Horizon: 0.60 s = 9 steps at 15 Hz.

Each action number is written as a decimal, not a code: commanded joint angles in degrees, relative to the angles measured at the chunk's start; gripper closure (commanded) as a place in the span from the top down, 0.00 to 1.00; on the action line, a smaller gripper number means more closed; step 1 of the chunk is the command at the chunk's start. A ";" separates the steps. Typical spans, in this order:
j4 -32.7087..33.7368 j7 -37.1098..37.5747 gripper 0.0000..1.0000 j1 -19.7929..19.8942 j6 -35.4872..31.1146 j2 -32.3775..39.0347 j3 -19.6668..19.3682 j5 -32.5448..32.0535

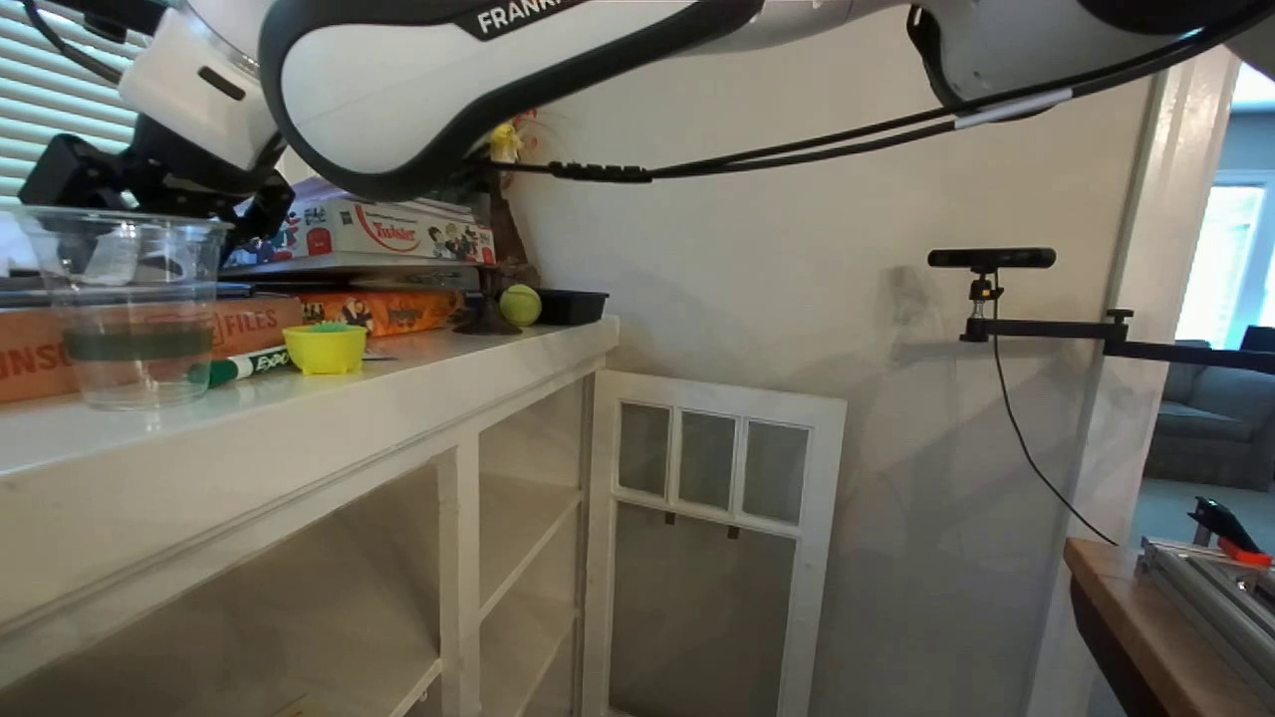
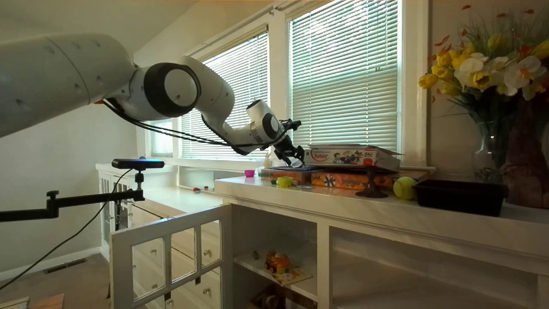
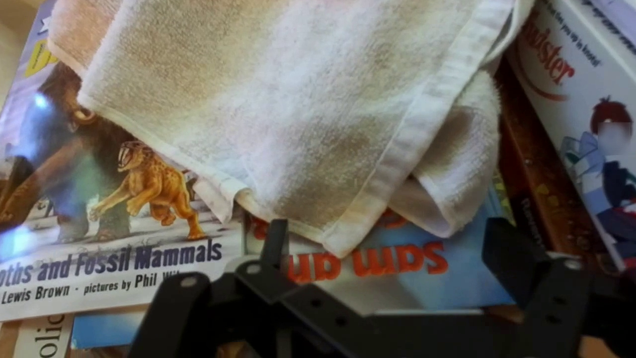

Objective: Hang the towel on the cabinet's door

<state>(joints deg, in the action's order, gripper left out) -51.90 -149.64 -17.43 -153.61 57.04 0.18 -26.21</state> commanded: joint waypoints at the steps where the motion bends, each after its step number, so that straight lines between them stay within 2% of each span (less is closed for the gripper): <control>1: -0.90 0.52 1.00 -0.22 1.56 -0.34 0.61 0.68; 6: -0.90 -0.78 1.00 0.23 1.85 -0.17 2.76 1.44; 9: -0.57 -3.34 1.00 1.24 0.96 0.28 5.52 1.81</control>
<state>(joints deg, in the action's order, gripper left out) -52.37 -149.82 -17.18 -152.50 57.06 2.88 -25.90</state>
